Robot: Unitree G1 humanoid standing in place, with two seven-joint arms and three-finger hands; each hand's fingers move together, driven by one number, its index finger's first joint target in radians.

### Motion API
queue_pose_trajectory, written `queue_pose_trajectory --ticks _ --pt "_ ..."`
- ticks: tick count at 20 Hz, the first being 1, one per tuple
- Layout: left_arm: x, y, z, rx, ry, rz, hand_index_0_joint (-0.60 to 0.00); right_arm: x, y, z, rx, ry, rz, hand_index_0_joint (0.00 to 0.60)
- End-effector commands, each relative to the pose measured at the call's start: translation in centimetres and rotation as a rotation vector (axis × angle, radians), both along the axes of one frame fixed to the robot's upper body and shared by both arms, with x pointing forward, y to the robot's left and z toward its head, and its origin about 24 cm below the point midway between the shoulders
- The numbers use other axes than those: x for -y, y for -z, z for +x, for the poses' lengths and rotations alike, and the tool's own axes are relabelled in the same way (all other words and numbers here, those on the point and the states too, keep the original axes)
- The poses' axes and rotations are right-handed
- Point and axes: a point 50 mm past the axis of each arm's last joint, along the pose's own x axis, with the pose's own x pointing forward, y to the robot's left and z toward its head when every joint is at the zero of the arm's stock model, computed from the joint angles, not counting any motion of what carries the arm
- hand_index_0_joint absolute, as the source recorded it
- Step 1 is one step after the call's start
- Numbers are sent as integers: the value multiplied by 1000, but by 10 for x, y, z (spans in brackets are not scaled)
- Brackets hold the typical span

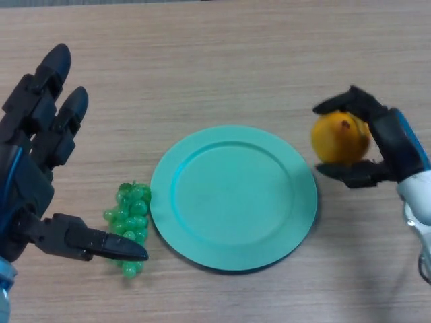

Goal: Pick up the yellow pear and place it on the plate

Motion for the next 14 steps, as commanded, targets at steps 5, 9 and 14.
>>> queue_pose_trajectory --ticks 5,9,14 --pt "-2 -26 -5 180 -27 46 0 -51 -16 -7 12 -188 196 600" --pt "-6 -31 -6 222 -32 17 0 -70 3 -11 -90 -227 255 600" --pt "-4 -26 -10 207 -26 52 0 -78 9 -21 -215 -244 388 500"
